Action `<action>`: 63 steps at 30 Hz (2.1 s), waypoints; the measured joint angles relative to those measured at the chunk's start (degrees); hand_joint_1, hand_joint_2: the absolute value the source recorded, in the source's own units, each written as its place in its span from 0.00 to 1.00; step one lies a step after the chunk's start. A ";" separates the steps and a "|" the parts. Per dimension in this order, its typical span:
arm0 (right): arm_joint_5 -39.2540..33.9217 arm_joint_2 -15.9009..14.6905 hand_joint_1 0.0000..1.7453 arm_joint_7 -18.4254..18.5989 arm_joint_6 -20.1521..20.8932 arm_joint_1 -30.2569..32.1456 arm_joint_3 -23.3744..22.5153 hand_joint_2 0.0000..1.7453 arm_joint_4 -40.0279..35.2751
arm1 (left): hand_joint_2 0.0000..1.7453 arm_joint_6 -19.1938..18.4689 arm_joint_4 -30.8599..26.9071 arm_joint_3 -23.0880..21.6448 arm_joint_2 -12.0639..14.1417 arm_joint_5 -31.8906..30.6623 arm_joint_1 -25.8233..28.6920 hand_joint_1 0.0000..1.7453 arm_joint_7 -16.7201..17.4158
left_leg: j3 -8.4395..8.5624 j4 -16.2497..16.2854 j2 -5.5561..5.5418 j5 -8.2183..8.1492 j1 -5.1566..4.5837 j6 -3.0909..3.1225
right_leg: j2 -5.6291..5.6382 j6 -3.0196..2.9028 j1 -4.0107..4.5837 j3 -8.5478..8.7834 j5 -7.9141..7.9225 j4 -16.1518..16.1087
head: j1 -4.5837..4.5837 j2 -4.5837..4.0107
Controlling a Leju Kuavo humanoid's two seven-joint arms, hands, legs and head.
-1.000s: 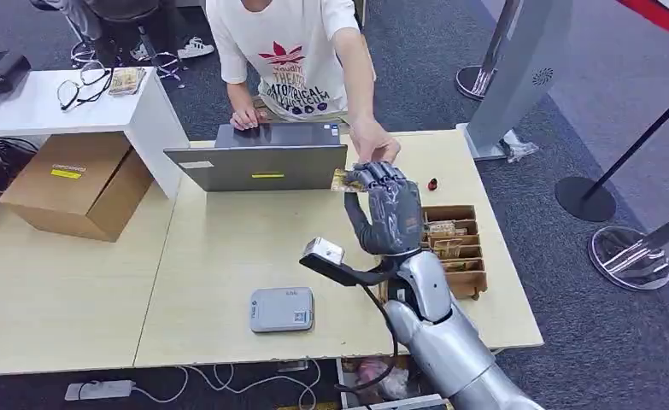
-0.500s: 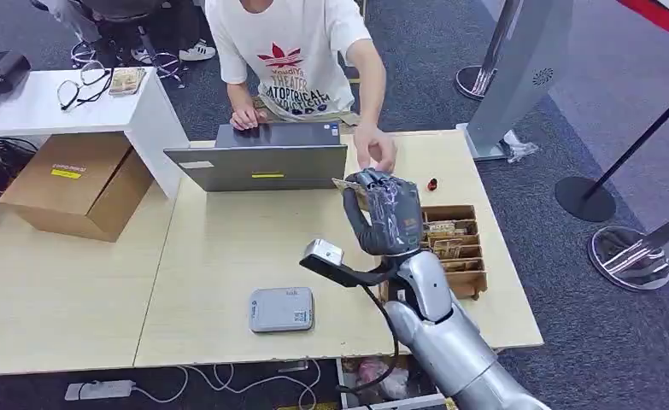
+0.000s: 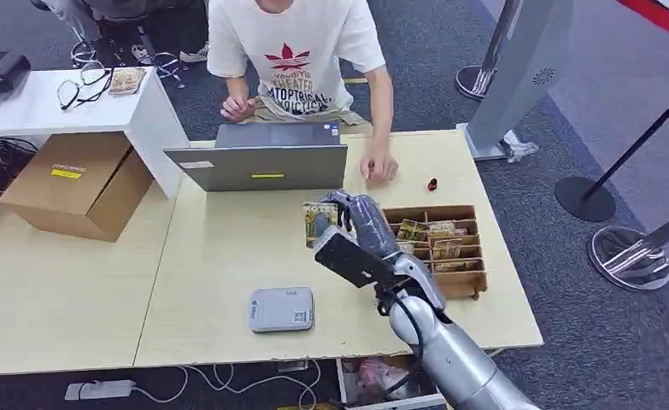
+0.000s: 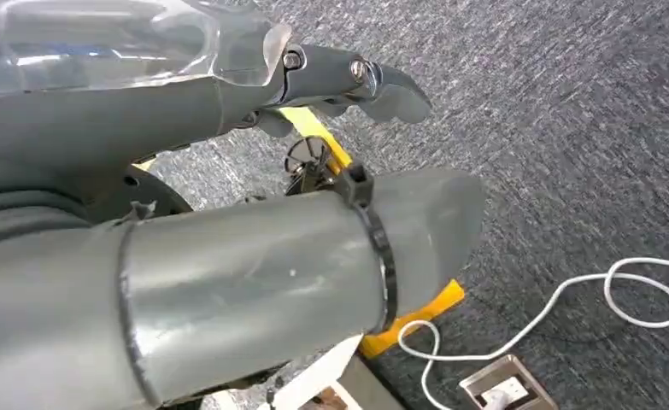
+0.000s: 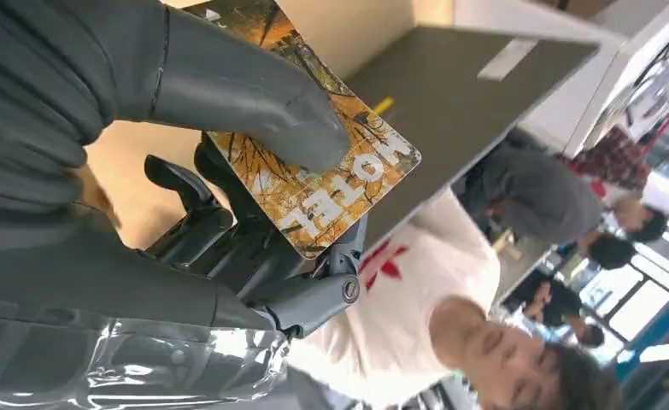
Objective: Pass the card to the sensor for recognition and then transmit it.
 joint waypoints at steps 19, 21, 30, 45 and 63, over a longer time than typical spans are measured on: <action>-9.59 0.15 1.00 -0.11 9.35 -0.80 7.13 1.00 7.20 | 0.00 -0.02 -0.04 -2.86 0.11 0.98 -0.02 0.00 -0.15 | -0.02 0.00 -0.01 0.00 0.01 0.00 | -0.01 0.00 0.00 0.01 0.00 0.00 | 0.02 0.00; -9.77 0.39 1.00 -0.20 9.50 -1.16 8.15 1.00 8.86 | 0.00 -0.04 -0.04 -3.15 0.15 1.01 -0.02 0.00 -0.22 | -0.02 0.00 -0.01 0.00 0.00 0.00 | -0.02 0.00 0.00 0.01 0.00 0.00 | 0.02 0.00; -11.12 1.79 1.00 -0.35 11.01 -3.07 12.31 1.00 15.85 | 0.00 -0.35 0.09 -5.36 0.26 0.22 0.47 0.00 -1.97 | -0.02 0.00 -0.01 0.00 0.01 0.00 | 0.00 0.00 0.00 0.01 0.00 0.01 | 0.00 0.00; -11.84 3.10 1.00 -0.77 11.76 -5.09 15.30 1.00 23.19 | 0.00 -0.22 -0.02 -9.01 0.31 0.22 2.02 0.00 -2.34 | -0.01 0.00 -0.01 0.00 0.00 0.00 | -0.01 0.00 0.00 0.01 0.00 0.00 | 0.00 0.00; -14.25 4.35 1.00 -1.14 10.31 -7.54 16.98 1.00 35.94 | 0.00 -0.53 -1.07 -12.70 0.94 9.34 2.49 0.00 0.33 | 0.00 0.00 -0.01 0.01 0.00 0.00 | -0.01 0.00 0.00 0.01 0.01 0.01 | 0.02 0.00</action>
